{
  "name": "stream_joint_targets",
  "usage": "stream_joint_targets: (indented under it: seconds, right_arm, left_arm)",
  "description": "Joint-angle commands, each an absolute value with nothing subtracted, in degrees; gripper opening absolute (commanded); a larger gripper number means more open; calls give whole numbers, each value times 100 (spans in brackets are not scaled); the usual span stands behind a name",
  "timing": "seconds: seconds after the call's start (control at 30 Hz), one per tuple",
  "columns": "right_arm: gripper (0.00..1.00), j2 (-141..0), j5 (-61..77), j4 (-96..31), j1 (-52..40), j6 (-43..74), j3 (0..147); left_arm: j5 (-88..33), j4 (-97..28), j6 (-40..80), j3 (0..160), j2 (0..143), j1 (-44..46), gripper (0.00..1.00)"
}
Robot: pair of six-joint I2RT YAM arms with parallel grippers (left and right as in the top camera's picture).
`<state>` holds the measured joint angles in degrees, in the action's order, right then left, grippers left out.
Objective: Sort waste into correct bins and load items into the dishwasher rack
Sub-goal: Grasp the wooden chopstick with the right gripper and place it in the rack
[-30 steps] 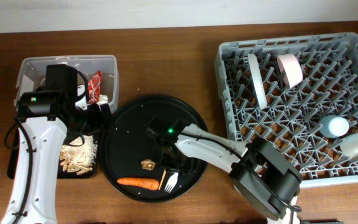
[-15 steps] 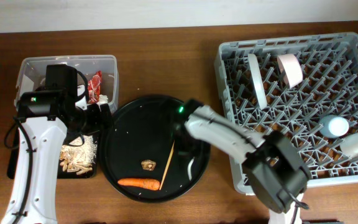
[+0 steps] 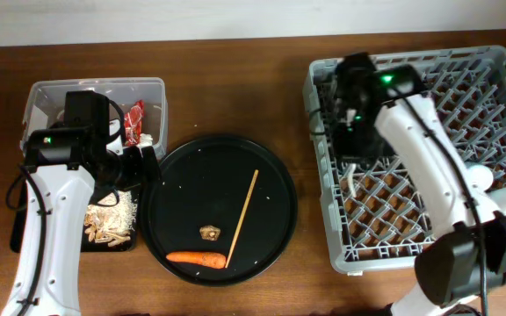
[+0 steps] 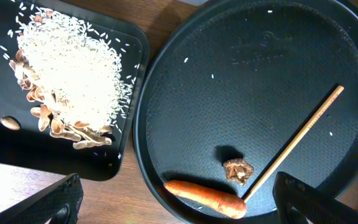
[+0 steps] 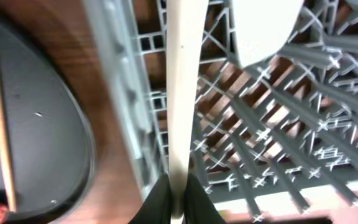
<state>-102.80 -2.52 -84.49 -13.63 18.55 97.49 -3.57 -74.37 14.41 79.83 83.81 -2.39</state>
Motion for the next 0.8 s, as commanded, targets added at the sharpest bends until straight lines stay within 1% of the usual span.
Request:
stream_joint_targets:
  seconds: [0.0, 0.23, 0.4, 0.5, 0.63, 0.7, 0.77]
  right_arm:
    - [8, -10269, 211, -8263, -1197, 720, 9242]
    - [8, -10269, 237, -7752, -1240, 576, 8433]
    - [13, -10267, 242, -7776, -1243, 582, 8455]
    - [14, -10241, 244, -8012, -1243, 646, 8790]
    - [15, -10171, 346, -8482, -1363, 799, 9869]
    - [16, -10171, 698, -8582, -1555, 797, 10304]
    - [17, -10171, 692, -8552, -1953, 1118, 10436]
  left_arm:
    - [-296, -7446, 1496, 7985, 8401, -268, 97]
    - [-296, -7470, 1494, 7985, 8401, -268, 97]
    - [-296, -7470, 1494, 7985, 8401, -268, 97]
    - [-296, -7467, 1494, 7985, 8401, -268, 97]
    - [-294, -7467, 1494, 7985, 8401, -268, 97]
    - [-296, -7467, 1494, 7985, 8401, -268, 97]
    - [-294, -7467, 1494, 7985, 8401, -268, 97]
